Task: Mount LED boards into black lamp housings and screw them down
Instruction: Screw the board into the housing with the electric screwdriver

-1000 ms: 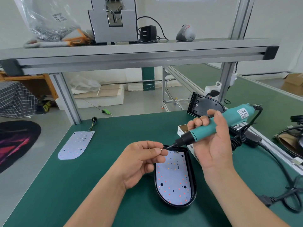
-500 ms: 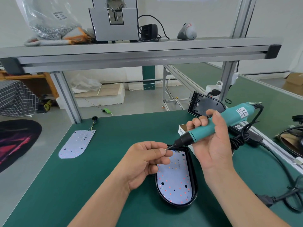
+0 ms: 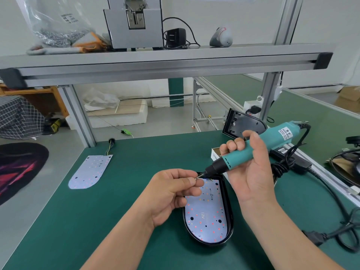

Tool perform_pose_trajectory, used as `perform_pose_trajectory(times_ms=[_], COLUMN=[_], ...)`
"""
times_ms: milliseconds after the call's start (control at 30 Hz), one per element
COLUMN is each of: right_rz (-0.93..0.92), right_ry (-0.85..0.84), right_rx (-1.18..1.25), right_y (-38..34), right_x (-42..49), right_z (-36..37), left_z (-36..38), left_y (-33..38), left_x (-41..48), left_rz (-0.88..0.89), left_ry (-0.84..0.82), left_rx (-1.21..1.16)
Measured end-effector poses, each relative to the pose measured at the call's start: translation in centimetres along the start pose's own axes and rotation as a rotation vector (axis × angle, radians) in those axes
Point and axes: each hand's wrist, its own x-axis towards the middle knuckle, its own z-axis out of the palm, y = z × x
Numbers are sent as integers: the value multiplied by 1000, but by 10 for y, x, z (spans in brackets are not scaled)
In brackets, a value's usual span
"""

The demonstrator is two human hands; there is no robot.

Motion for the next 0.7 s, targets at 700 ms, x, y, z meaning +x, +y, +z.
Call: perform_pose_trajectory(times_ms=[700], right_rz=[-6], right_ry=[-6], right_rx=[-36], right_y=[1], right_x=[3], right_z=[-5], left_z=[0], left_y=[-2], left_x=[1], left_rz=[34], left_ry=[30], left_rx=[56])
